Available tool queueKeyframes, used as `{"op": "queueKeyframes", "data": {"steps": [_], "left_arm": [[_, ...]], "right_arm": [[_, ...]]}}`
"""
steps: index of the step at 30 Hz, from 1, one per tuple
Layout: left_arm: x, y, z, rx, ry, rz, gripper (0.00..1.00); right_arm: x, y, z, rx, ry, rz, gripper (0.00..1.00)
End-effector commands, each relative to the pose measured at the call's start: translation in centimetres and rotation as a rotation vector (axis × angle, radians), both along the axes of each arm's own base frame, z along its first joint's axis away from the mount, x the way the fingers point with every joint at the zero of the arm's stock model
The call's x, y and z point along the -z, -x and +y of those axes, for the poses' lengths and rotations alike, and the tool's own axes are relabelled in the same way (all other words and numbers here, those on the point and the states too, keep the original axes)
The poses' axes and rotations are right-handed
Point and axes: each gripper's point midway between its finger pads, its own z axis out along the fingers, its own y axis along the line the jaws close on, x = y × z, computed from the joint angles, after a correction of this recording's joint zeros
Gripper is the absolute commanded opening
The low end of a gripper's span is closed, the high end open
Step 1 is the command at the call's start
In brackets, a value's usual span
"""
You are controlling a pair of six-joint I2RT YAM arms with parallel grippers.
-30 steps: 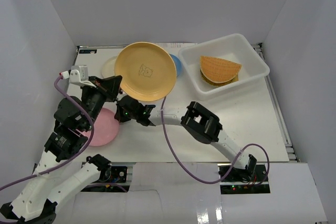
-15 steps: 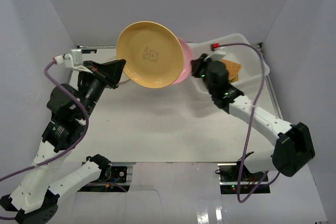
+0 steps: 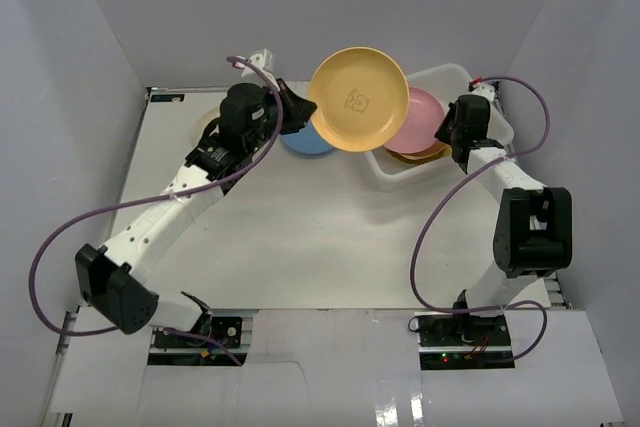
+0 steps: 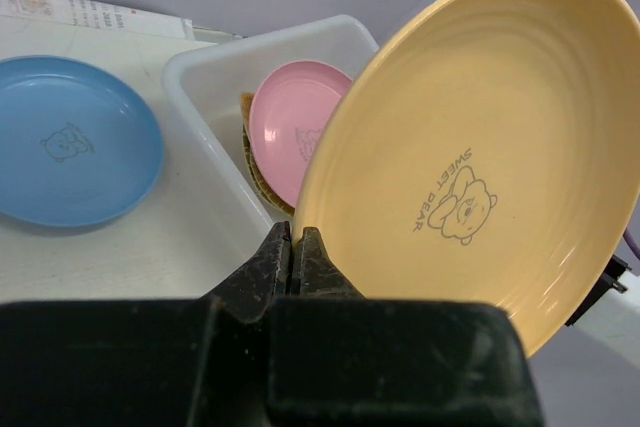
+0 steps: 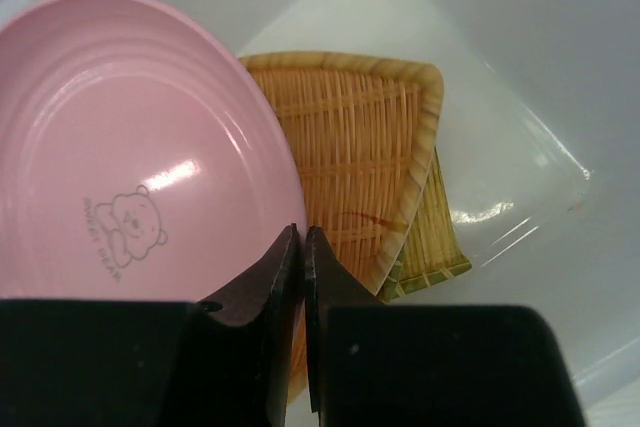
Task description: Place the plates into the plastic bin on the countertop
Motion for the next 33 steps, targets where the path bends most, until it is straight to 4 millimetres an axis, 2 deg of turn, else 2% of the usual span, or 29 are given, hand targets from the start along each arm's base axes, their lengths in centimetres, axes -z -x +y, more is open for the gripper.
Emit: {"op": "queueKeyframes", "data": {"steps": [1,3,4,5,6,8,9,10,11,12,13,14,15,16,17,18,19,20,21,22,23,24,25,26,28,29,30,33], "left_arm": [[-4.1,-1.2,-2.0,0.03,0.096,-0.073,0.0],[-2.8,-3.0,-3.8,0.029,0.076,-0.051,0.0],[-2.5,-3.7,-4.1,0.015,0.069,-0.049,0.0],[-1.5,-4.9,-5.4,0.015,0.052,-0.034,0.0],[-0.8,-5.7,-6.0,0.012,0.041,-0.025,0.0],[0.6,-7.2,-7.1,0.013,0.027,-0.003,0.0],[2.0,-8.7,-8.3,0.013,0.009,0.022,0.0],[2.7,-9.2,-9.1,0.028,0.001,0.033,0.0],[3.4,-9.7,-9.9,0.04,-0.006,0.044,0.0],[4.8,-10.7,-11.1,0.053,-0.018,0.069,0.0],[5.5,-10.8,-12.2,0.069,-0.023,0.081,0.0],[6.2,-11.0,-13.0,0.087,-0.028,0.093,0.0],[7.6,-11.5,-14.2,0.104,-0.037,0.115,0.0],[8.2,-11.7,-14.8,0.116,-0.029,0.128,0.0],[8.7,-11.4,-15.7,0.157,-0.025,0.14,0.0],[8.7,-11.7,-16.3,0.161,-0.021,0.14,0.0],[10.7,-12.2,-17.0,0.164,-0.036,0.167,0.0],[11.2,-12.4,-17.4,0.166,-0.04,0.172,0.0],[11.7,-12.7,-17.8,0.165,-0.041,0.178,0.0],[11.0,-13.1,-18.2,0.166,-0.024,0.164,0.0],[12.4,-13.6,-18.7,0.164,-0.027,0.181,0.0],[12.6,-14.1,-19.0,0.155,-0.025,0.177,0.0],[11.1,-14.5,-19.5,0.155,-0.004,0.145,0.0],[12.9,-15.0,-20.1,0.152,-0.015,0.159,0.0],[13.2,-15.4,-20.7,0.162,0.002,0.163,0.01],[14.0,-15.8,-21.1,0.164,0.004,0.168,0.12],[14.3,-15.8,-21.3,0.168,0.009,0.176,0.42],[13.9,-16.0,-21.0,0.165,0.003,0.162,0.79]], "right_arm": [[-2.7,-2.4,0.2,-0.035,-0.072,-0.069,0.08],[-1.6,-2.9,-0.3,-0.022,-0.097,-0.036,0.09],[-1.9,-3.1,-0.3,-0.021,-0.099,-0.036,0.12],[-1.6,-2.9,-0.3,-0.023,-0.1,-0.021,0.17],[-1.8,-2.8,-0.2,-0.027,-0.102,-0.02,0.33],[-2.0,-2.2,-0.2,-0.036,-0.108,-0.017,0.51],[-3.3,-1.8,-0.2,-0.036,-0.115,-0.042,0.65],[-4.0,-1.5,-0.3,-0.032,-0.123,-0.055,0.74],[-4.6,-1.1,-0.6,-0.025,-0.13,-0.054,0.81],[-6.3,-0.6,-0.4,-0.035,-0.144,-0.079,0.85],[-7.3,-0.2,-0.3,-0.036,-0.148,-0.093,0.86],[-8.1,0.1,-2.5,0.011,-0.144,-0.109,0.86],[-9.5,1.6,-3.1,0.032,-0.155,-0.12,0.85],[-10.2,2.5,-4.4,0.063,-0.164,-0.141,0.84],[-9.0,3.7,-5.0,0.083,-0.17,-0.123,0.84],[-10.9,5.1,-5.5,0.099,-0.166,-0.178,0.82],[-11.2,6.0,-6.1,0.119,-0.156,-0.189,0.81],[-11.3,6.8,-7.1,0.145,-0.151,-0.2,0.81],[-11.5,8.1,-7.2,0.147,-0.148,-0.22,0.8],[-11.7,8.7,-7.3,0.149,-0.146,-0.228,0.8],[-11.8,9.1,-7.3,0.145,-0.147,-0.235,0.8],[-11.9,9.9,-7.0,0.136,-0.151,-0.245,0.8],[-12.4,10.1,-6.2,0.099,-0.167,-0.259,0.8],[-12.6,10.4,-5.5,0.06,-0.182,-0.266,0.8],[-14.0,10.9,-3.9,-0.018,-0.215,-0.316,0.8],[-14.8,11.3,-3.3,-0.041,-0.231,-0.339,0.8],[-15.2,11.4,-2.7,-0.076,-0.239,-0.348,0.81],[-15.9,11.4,-1.8,-0.131,-0.235,-0.351,0.82]]}}
